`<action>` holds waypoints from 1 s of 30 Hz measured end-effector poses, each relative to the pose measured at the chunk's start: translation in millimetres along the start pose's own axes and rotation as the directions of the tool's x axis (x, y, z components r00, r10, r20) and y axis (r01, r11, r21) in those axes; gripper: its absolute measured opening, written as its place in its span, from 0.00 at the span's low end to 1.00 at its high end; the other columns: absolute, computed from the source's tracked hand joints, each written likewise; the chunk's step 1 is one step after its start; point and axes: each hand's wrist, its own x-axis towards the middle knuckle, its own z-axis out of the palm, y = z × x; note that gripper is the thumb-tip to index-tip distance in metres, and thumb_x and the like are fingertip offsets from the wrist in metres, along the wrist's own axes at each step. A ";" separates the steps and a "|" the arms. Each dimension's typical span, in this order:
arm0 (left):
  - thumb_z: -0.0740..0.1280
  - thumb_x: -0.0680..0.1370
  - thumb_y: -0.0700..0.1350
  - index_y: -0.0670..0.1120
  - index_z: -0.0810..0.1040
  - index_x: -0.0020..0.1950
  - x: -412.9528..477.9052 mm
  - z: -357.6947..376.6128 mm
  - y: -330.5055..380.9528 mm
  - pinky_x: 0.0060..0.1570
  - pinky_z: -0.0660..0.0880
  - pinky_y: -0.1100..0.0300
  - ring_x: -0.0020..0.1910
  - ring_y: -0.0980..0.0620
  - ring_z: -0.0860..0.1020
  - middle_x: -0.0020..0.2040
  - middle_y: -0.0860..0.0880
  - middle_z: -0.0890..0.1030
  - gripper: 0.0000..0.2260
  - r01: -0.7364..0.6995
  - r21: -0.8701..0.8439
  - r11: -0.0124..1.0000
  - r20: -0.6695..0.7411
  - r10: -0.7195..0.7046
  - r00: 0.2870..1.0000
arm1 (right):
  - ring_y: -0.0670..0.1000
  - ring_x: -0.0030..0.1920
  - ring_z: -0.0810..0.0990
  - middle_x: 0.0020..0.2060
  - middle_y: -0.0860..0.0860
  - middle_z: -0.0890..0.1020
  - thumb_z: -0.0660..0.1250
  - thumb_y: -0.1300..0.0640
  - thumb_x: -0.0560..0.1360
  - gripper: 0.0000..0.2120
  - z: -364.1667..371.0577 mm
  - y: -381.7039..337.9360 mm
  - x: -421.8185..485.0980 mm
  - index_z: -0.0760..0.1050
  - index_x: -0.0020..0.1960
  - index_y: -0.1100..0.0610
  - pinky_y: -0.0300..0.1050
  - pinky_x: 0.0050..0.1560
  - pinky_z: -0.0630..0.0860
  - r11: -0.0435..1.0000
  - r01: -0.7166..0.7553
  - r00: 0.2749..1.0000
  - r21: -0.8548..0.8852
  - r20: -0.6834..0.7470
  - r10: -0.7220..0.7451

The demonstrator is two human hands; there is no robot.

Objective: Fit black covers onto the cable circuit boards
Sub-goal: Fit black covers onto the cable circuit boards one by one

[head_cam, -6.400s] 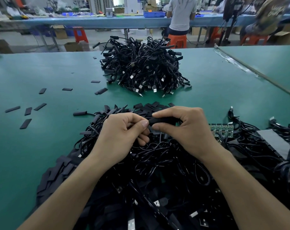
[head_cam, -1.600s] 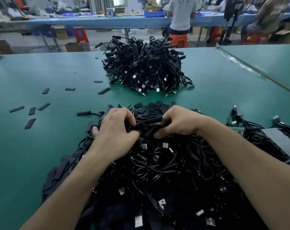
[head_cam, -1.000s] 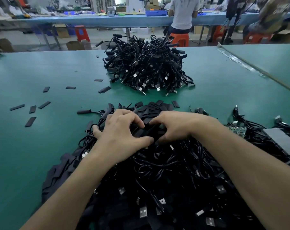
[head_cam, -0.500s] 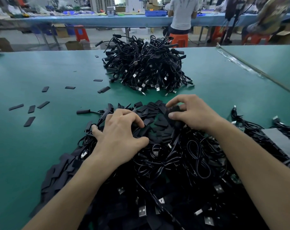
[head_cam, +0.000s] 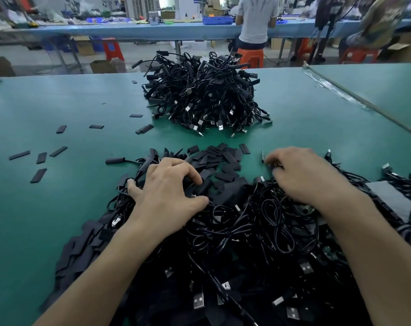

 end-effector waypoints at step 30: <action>0.78 0.68 0.48 0.49 0.80 0.45 -7.2 -11.0 22.7 0.38 0.77 0.65 0.36 0.57 0.80 0.37 0.52 0.83 0.10 -0.241 -0.726 0.644 -0.012 0.338 0.941 | 0.45 0.33 0.80 0.32 0.50 0.84 0.79 0.51 0.62 0.10 -1.4 -30.8 -15.9 0.82 0.36 0.55 0.35 0.36 0.76 0.302 0.344 0.900 0.889 -0.220 -0.377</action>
